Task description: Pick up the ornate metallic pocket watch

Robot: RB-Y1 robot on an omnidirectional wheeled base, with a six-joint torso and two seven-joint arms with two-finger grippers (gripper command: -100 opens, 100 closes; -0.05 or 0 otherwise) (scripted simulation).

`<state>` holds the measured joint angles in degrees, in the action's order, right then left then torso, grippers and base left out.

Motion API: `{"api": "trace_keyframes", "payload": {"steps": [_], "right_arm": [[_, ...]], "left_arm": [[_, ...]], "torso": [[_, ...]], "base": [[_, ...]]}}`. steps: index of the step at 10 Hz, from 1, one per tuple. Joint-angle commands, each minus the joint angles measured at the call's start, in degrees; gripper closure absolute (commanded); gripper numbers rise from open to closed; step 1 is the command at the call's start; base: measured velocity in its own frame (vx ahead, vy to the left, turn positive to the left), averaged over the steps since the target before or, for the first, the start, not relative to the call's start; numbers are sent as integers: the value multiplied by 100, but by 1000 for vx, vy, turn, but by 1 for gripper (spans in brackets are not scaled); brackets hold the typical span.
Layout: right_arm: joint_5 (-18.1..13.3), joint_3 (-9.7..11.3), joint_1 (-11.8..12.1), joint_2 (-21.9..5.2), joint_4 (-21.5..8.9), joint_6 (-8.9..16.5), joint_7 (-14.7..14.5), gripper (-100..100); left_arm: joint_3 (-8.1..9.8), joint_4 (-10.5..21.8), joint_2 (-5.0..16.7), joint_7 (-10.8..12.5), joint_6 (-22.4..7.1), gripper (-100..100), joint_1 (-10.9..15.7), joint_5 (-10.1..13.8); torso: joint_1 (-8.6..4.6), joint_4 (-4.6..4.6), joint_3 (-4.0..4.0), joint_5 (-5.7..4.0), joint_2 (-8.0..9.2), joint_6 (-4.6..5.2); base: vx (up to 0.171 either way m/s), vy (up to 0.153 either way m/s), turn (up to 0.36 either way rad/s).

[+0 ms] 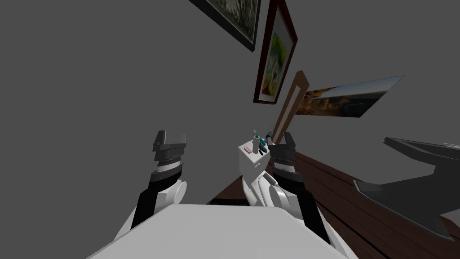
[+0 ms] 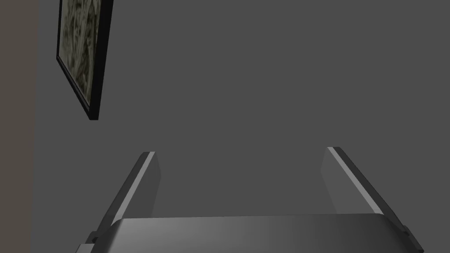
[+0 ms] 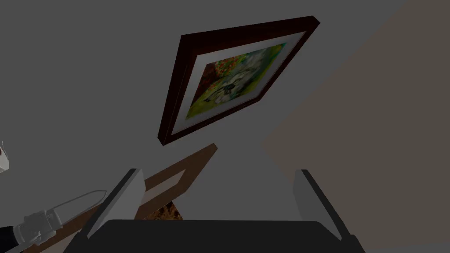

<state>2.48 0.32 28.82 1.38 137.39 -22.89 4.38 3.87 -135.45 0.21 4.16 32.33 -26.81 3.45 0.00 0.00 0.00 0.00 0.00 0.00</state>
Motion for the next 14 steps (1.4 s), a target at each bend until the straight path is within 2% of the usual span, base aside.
{"api": "trace_keyframes", "payload": {"steps": [1, 3, 7, 8, 10, 13, 14], "right_arm": [[-22, -14, -16, -227, -47, 27, -86, -100], [-74, -46, -53, -535, -157, 94, -290, -100], [-251, -163, -172, -983, -522, 338, -927, -100], [-251, -163, -172, -983, -522, 338, -1009, -100], [-367, -243, -245, -1111, -757, 511, -1384, -100], [-431, -287, -284, -1152, -883, 607, -1771, -100], [-496, -334, -324, -1180, -1013, 708, -1977, -100]], "left_arm": [[0, 0, 0, 0, 0, 0, 0, 0], [0, 0, 0, 0, 0, 0, 1, 0], [0, 0, 0, 0, 0, 0, 1, 0], [0, 0, 0, 0, 0, 0, 1, 0], [0, 0, 0, 0, 0, 0, 1, 0], [0, 0, 0, 0, 0, 0, 1, 0], [0, 0, 0, 0, 0, 0, 0, 0]], "torso": [[0, 0, 0, 0, 0, 0], [-11, 6, 15, -2, 27, 0], [0, 8, 21, 0, 35, 0], [1, 9, 22, 0, 39, 0], [4, 5, 13, 1, 23, -1], [5, 6, 14, 1, 24, -1], [3, 5, 13, 1, 21, 1]], "base": [[-42, -16, 15], [-93, -21, 32], [-94, 4, 46], [-68, 7, 17], [-66, 23, 57], [-60, 16, 38], [-56, 15, 52]]}}
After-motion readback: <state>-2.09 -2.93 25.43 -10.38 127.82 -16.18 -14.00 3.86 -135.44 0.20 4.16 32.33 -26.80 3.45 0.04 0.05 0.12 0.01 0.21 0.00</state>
